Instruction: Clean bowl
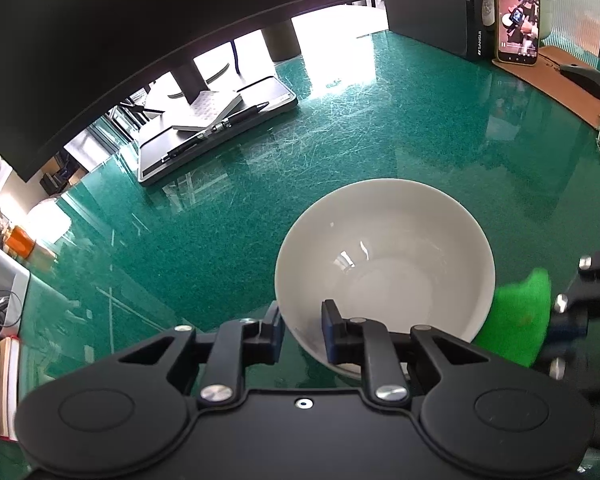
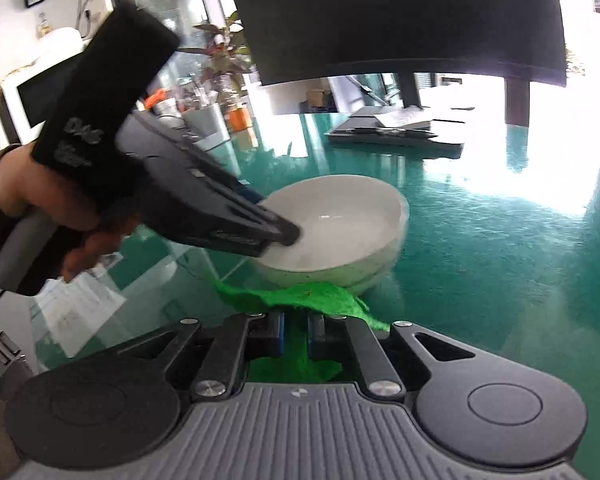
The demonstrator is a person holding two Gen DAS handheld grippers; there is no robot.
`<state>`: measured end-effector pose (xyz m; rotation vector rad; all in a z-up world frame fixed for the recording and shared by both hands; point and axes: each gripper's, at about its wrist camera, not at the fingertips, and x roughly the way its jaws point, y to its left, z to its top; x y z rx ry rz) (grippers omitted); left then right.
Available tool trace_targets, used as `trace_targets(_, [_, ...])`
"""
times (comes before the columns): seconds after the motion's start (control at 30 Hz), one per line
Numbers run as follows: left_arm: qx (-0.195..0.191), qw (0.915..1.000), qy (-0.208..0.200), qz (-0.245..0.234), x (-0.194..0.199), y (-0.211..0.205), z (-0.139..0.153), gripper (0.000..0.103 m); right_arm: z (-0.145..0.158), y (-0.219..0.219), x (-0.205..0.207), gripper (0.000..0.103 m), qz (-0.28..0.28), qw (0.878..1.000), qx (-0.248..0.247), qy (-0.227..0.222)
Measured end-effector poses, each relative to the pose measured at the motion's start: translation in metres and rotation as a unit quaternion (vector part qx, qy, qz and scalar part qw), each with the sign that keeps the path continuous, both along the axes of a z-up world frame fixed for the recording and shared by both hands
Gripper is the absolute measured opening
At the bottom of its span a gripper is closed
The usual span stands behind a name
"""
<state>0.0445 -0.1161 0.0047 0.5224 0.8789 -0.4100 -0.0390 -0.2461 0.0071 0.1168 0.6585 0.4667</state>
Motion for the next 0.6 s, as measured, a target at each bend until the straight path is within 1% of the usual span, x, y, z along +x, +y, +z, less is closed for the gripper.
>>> trace_targets(0.03, [0.000, 1.0000, 0.000, 0.002, 0.000, 0.000, 0.000, 0.020, 0.000, -0.004, 0.002, 0.010, -0.007, 1.000, 0.001, 0.002])
trace_targets(0.2, [0.002, 1.0000, 0.001, 0.007, -0.003, 0.001, 0.001, 0.020, -0.003, -0.017, 0.008, 0.010, -0.034, 0.999, 0.003, 0.003])
trace_targets(0.33, [0.012, 0.9999, 0.000, 0.003, -0.011, 0.000, 0.000, 0.026, -0.005, -0.022, 0.013, 0.011, -0.047, 0.999, 0.006, 0.000])
trace_targets(0.43, [0.018, 0.9998, -0.001, 0.002, -0.015, 0.000, 0.001, 0.027, -0.006, -0.023, 0.016, 0.011, -0.049, 0.999, 0.004, 0.000])
trace_targets(0.5, [0.016, 0.9999, 0.000, 0.003, -0.012, 0.001, 0.003, 0.028, -0.007, -0.024, 0.018, 0.011, -0.048, 0.999, 0.006, 0.002])
trace_targets(0.6, [0.033, 0.9994, -0.012, -0.007, -0.009, -0.002, 0.006, 0.033, -0.007, -0.023, 0.018, 0.011, -0.044, 0.999, 0.007, 0.000])
